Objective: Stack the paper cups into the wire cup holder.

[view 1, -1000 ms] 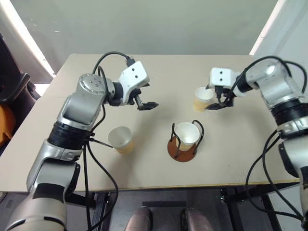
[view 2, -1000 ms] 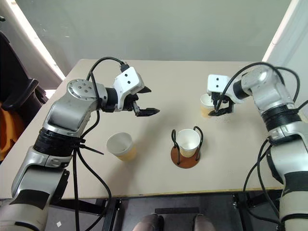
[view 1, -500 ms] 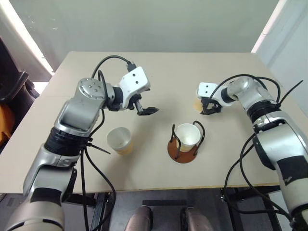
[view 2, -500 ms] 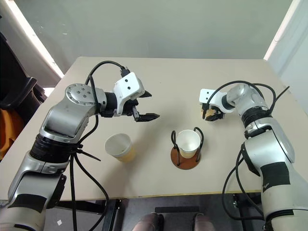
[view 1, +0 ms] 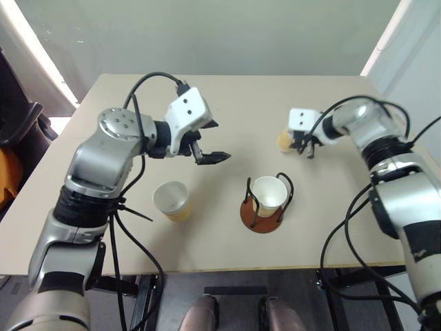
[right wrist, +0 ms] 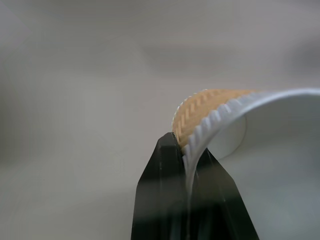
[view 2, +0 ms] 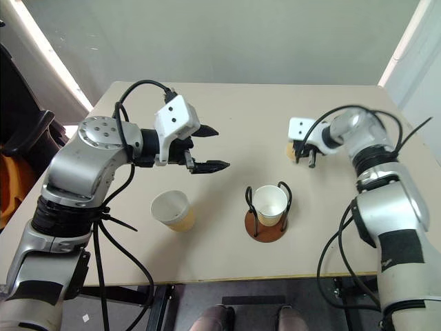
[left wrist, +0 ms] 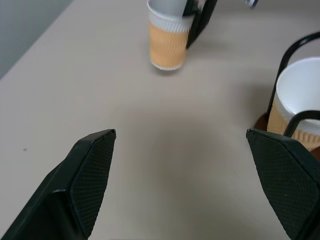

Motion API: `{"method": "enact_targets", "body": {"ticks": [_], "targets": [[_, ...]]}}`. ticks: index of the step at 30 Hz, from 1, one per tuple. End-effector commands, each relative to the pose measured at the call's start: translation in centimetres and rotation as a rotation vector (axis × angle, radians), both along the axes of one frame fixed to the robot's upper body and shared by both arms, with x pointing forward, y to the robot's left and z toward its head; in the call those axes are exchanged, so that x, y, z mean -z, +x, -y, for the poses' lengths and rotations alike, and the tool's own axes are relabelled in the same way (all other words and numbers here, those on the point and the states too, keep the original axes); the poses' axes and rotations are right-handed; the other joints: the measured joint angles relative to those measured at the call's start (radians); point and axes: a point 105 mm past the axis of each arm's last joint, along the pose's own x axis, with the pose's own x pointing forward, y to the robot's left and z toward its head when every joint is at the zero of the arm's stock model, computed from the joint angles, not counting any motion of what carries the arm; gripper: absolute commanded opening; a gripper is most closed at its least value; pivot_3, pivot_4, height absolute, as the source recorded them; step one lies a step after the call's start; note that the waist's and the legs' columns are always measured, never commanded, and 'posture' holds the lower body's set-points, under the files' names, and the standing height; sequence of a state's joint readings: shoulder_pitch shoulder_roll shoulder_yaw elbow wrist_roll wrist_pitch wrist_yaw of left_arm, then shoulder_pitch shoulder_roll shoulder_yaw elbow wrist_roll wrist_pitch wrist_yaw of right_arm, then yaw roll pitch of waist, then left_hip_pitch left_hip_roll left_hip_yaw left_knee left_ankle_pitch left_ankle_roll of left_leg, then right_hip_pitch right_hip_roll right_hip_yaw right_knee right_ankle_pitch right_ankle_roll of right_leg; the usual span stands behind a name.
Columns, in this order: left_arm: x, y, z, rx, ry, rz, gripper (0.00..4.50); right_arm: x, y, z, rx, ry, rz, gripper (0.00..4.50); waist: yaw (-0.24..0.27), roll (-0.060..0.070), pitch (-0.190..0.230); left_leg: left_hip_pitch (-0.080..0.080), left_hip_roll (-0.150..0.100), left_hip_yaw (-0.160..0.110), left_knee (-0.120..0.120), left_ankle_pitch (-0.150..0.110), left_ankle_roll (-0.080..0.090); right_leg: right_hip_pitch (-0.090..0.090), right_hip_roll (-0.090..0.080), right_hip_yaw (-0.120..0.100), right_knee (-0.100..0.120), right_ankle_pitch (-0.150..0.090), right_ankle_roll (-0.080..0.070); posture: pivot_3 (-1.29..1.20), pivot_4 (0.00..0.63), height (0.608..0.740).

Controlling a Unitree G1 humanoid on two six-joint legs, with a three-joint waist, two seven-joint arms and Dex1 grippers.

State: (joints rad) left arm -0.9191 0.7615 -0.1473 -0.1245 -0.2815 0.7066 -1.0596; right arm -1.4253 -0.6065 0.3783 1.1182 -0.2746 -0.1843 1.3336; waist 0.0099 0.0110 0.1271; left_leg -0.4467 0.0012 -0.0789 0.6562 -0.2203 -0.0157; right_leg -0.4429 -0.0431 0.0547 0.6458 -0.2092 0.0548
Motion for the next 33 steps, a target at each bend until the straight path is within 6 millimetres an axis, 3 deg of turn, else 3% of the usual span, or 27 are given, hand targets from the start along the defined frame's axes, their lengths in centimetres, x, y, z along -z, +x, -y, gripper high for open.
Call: {"method": "enact_targets", "body": {"ticks": [1,4,7,11,17,33], "targets": [[-2.3,-2.7,-0.9,0.147,-0.023,0.077,4.50,-7.0,-4.5,-2.5,-0.297,0.078,0.056,0.02,-0.001,0.001,0.000,-0.001,0.000,0.000,0.000,0.000,0.000,0.000,0.001,0.000,0.000,0.000,0.000,0.00,0.150,0.740],[-2.1,-4.6,-2.0,0.238,0.006,0.013,4.50,-8.3,-9.0,-4.0,-0.459,0.101,0.033,0.02,-0.002,0.001,0.000,-0.006,0.002,0.000,0.001,0.002,-0.003,-0.003,0.004,-0.001,-0.001,-0.001,-0.001,0.00,0.150,0.740],[-1.4,-6.3,-2.7,0.330,0.051,-0.034,4.50,-7.5,-12.3,-5.1,-0.579,0.052,-0.022,0.02,-0.003,0.000,0.000,-0.005,0.003,0.000,0.000,0.002,-0.003,-0.001,0.004,-0.001,-0.001,-0.003,-0.004,0.00,0.150,0.740],[-0.8,-7.3,-2.6,0.406,0.073,-0.071,4.50,-5.8,-14.8,-6.0,-0.669,-0.016,-0.079,0.02,-0.004,0.000,0.000,-0.004,0.003,0.000,0.005,0.002,-0.001,-0.001,0.004,0.000,-0.002,-0.004,-0.005,0.00,0.150,0.740],[0.0,-7.4,-2.5,0.420,0.091,-0.086,4.50,-4.3,-14.8,-5.9,-0.666,-0.101,-0.073,0.02,-0.006,0.000,0.000,-0.002,0.004,-0.001,0.006,-0.001,0.013,0.000,0.004,-0.001,0.003,-0.005,-0.015,0.00,0.150,0.740],[0.6,-7.5,-2.7,0.389,0.108,-0.099,4.50,-1.6,-13.2,-5.6,-0.664,-0.298,-0.021,0.02,-0.012,0.000,0.000,0.004,0.004,-0.001,0.005,0.005,0.016,0.004,0.004,-0.001,0.003,0.002,-0.021,0.00,0.150,0.740]]}}
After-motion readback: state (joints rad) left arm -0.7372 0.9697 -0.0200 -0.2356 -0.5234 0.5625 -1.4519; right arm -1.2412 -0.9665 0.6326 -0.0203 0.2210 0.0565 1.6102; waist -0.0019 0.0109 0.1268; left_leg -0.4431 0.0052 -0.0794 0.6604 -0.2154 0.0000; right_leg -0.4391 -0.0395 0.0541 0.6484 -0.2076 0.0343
